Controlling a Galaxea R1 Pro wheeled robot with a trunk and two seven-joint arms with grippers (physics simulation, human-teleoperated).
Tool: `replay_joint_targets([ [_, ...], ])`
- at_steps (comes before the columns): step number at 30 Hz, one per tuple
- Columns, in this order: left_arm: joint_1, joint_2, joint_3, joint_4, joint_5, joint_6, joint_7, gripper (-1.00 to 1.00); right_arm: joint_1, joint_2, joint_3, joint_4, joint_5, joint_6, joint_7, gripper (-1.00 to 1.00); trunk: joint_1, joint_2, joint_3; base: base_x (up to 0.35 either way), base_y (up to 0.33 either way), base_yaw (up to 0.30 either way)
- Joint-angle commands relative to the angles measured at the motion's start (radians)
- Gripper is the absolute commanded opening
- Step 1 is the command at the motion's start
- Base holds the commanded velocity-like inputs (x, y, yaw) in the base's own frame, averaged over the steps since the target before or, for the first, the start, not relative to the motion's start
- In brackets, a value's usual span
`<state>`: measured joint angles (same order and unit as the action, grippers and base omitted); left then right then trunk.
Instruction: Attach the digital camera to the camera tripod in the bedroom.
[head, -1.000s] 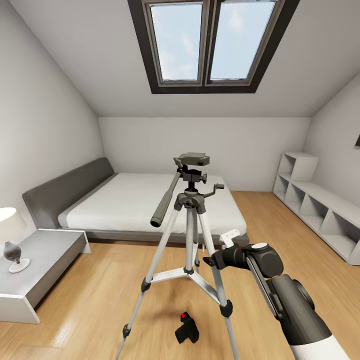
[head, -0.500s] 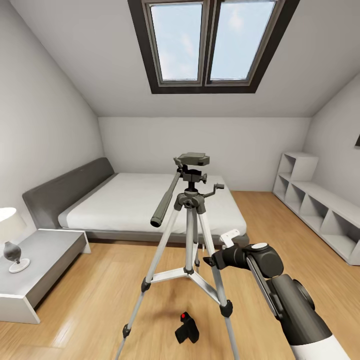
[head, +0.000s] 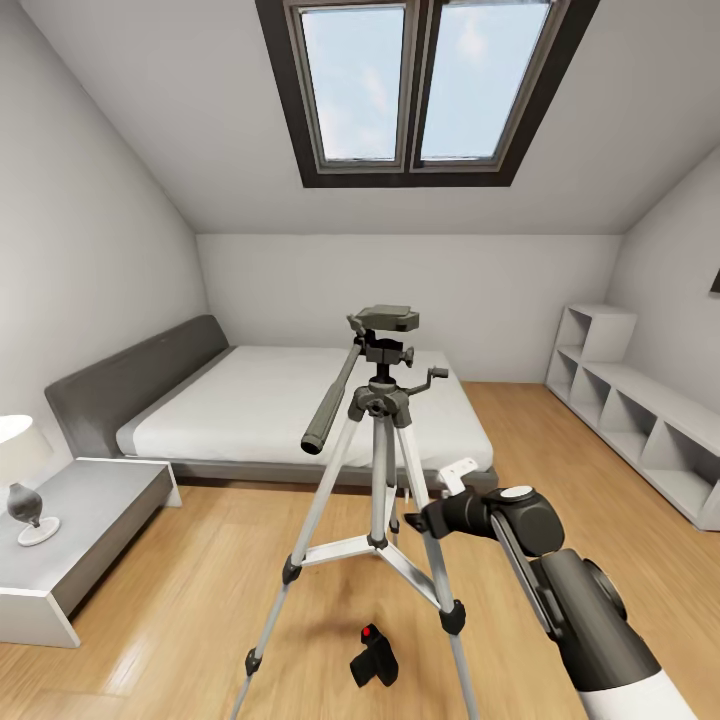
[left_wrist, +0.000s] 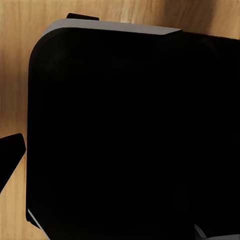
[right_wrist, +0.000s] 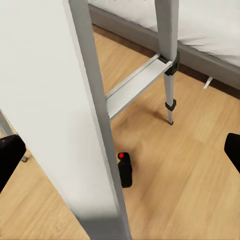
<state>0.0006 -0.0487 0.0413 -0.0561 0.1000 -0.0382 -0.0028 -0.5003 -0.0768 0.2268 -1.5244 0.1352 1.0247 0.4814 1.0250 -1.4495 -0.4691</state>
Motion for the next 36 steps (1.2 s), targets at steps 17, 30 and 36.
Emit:
replay_joint_targets([
  [17,0.001,0.000,0.003,-0.001,0.009,-0.002,0.000,1.00,0.000,0.022,0.003,0.078,0.011,-0.076,0.007,1.00,0.000,-0.001,-0.001,0.000,0.000,0.000],
  [30,0.001,0.000,0.003,-0.001,0.009,-0.002,0.000,1.00,0.000,0.020,-0.002,0.095,0.016,-0.109,0.013,1.00,0.000,-0.001,-0.001,0.000,0.000,0.000],
  [36,0.001,0.000,0.003,-0.001,0.009,-0.002,0.000,1.00,0.000,0.020,-0.004,0.096,0.017,-0.110,0.014,1.00,0.000,-0.001,-0.001,0.000,0.000,0.000],
])
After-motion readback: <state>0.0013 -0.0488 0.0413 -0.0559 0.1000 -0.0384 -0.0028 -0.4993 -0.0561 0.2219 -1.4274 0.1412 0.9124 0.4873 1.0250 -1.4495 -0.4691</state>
